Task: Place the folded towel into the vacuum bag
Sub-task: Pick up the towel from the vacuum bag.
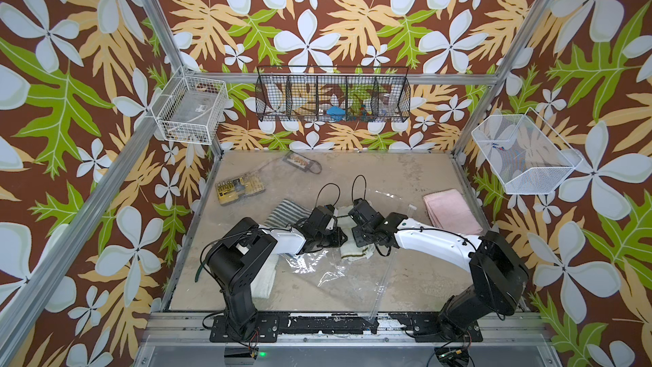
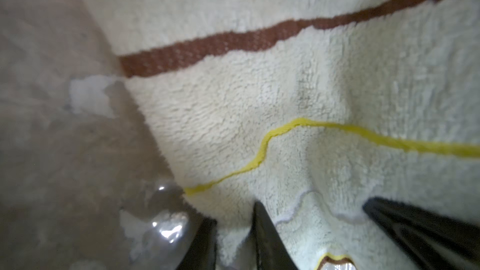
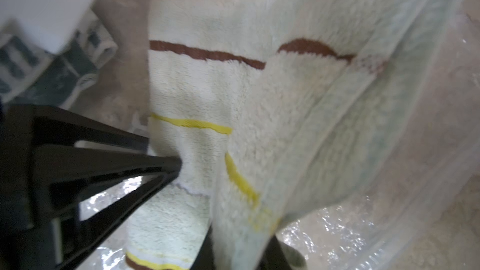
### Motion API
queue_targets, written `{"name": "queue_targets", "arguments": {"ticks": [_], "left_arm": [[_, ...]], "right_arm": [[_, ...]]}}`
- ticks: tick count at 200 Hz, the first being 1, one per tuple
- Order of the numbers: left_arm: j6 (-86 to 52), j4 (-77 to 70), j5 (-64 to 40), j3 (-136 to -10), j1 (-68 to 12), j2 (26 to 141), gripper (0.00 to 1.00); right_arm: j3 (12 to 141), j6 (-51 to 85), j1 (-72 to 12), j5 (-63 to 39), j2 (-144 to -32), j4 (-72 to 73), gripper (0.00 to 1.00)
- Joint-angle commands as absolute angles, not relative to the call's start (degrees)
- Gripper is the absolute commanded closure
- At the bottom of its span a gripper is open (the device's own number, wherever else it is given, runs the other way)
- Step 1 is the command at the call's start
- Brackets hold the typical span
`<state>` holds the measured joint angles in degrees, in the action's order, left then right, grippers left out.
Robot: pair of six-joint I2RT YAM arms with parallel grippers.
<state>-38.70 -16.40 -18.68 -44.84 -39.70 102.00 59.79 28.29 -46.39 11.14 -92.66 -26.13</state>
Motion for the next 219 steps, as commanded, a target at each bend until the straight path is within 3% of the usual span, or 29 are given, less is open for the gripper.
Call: {"name": "queue_targets", "arguments": {"ticks": [1,40,120,162,196,219], "left_arm": [[-39.5,-19.9,-21.9,-44.0,-39.8,101.8,0.78],[-39.7,-20.9,-23.1,-43.0,-39.7,100.9,0.79],[-36.8,-10.7,-21.3,-41.5,-34.9,88.6,0.75],[-36.4,-4.6,-16.7,-36.5,-29.0,78.1,0.75],[-37.8,0.2,-9.1,-33.6,-26.9,71.6,0.70],[-41.9,2.0,-3.9,-31.4,-26.9,67.7,0.62]], "right_arm": [[60.1,30.0,-47.8,7.1,-94.5,-23.5,0.79],[53.7,32.6,-48.1,1.3,-98.6,-16.3,0.70],[49.4,30.2,-48.3,4.3,-100.6,-17.1,0.38],[53.9,30.3,-51.8,11.2,-105.6,-24.5,0.27],[54.8,30.8,-53.0,14.4,-109.7,-27.0,0.31],[53.4,30.7,-51.0,12.6,-108.0,-25.7,0.64]]}}
